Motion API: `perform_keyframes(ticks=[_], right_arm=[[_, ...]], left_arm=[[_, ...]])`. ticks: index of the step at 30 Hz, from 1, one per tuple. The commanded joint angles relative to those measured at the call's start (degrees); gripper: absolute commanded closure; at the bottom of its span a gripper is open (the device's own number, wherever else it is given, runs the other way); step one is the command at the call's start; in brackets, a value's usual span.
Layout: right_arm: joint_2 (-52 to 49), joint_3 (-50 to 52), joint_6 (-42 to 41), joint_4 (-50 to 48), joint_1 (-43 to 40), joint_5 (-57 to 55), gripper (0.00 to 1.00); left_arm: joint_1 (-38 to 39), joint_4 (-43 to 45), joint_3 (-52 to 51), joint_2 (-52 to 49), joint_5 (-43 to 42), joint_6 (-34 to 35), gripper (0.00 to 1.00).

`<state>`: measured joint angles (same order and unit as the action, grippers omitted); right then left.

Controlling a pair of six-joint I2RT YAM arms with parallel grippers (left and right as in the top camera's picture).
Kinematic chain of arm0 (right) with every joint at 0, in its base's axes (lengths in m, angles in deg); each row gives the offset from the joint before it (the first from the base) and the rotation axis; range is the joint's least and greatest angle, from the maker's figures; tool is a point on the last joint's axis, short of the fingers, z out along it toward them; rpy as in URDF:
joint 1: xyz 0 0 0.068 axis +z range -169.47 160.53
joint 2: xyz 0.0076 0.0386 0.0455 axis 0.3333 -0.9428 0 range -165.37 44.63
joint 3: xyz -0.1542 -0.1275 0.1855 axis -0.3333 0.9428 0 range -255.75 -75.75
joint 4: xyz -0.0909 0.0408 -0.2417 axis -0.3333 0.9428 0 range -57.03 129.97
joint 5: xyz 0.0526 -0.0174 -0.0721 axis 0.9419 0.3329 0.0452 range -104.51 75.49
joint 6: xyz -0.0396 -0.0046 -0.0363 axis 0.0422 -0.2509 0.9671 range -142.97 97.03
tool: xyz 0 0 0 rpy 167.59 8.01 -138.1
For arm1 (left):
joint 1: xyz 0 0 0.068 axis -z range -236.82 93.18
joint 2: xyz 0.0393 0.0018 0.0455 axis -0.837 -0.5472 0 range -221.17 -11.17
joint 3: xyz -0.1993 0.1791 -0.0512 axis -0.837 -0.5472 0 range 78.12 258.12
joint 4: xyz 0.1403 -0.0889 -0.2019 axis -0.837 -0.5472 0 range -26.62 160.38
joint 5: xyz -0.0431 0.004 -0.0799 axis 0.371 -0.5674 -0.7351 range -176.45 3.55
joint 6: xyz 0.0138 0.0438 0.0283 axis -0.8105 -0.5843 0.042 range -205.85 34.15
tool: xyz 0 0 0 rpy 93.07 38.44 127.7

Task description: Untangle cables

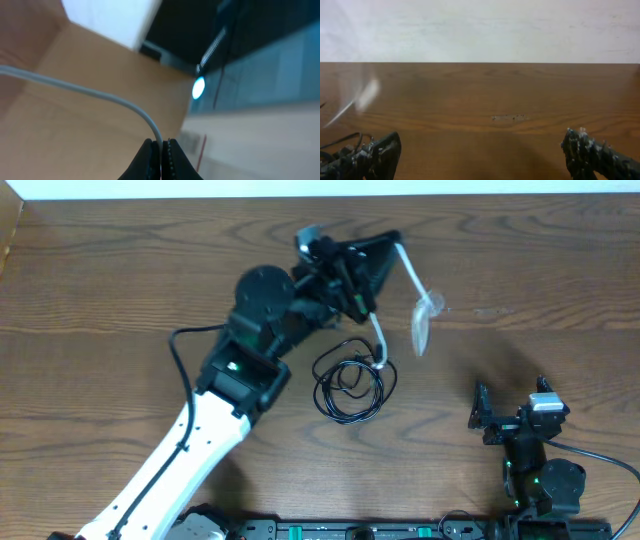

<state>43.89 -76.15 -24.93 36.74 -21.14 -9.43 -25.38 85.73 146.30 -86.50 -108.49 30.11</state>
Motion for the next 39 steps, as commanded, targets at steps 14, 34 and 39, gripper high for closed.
perform_keyframes(ticks=[14,34,39], right_arm=[[0.0,0.1,-0.1,0.3,0.3,-0.4,0.01],[0.0,0.1,-0.1,0.3,0.3,-0.4,0.01],[0.0,0.1,-0.1,0.3,0.3,-0.4,0.01]], left_arm=[[-1.3,-7.0,1.2,0.4,-14.7,3.7,0.92],[2.7,-0.2,1.3,2.8,-2.6,3.4,0.93],[7.1,-18.1,1.3,2.7,0.3,0.1,0.92]])
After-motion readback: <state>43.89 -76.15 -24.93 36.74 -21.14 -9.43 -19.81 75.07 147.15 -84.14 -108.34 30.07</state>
